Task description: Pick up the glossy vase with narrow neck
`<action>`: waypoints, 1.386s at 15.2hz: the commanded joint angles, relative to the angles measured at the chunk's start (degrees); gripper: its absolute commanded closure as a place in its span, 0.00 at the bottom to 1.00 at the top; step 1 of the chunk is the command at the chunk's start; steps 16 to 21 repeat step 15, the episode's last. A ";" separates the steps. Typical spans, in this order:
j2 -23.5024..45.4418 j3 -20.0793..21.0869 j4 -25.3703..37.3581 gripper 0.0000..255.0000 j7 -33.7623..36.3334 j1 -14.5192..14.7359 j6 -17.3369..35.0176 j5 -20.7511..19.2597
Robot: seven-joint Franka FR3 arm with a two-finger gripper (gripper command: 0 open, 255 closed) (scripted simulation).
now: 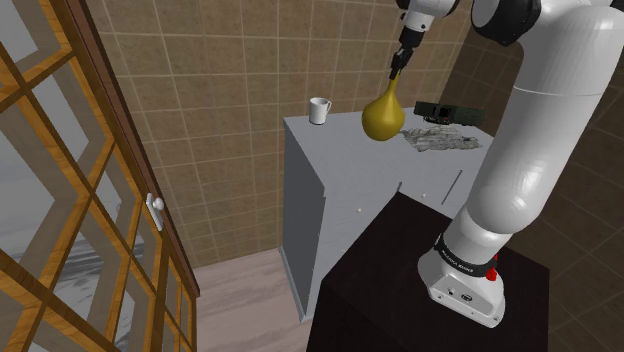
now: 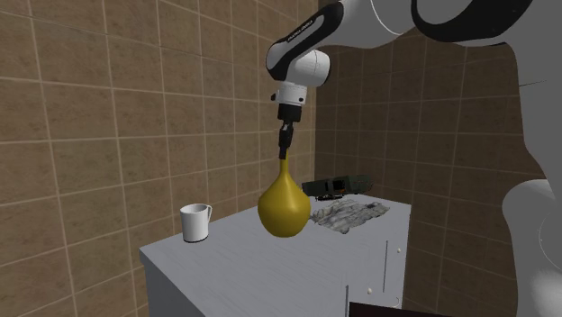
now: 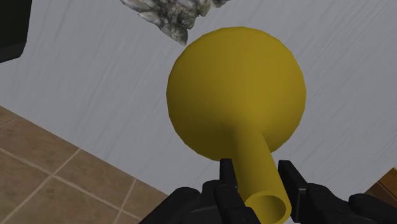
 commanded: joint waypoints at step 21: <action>0.78 -0.45 11.63 1.00 1.08 -1.31 -10.90 0.10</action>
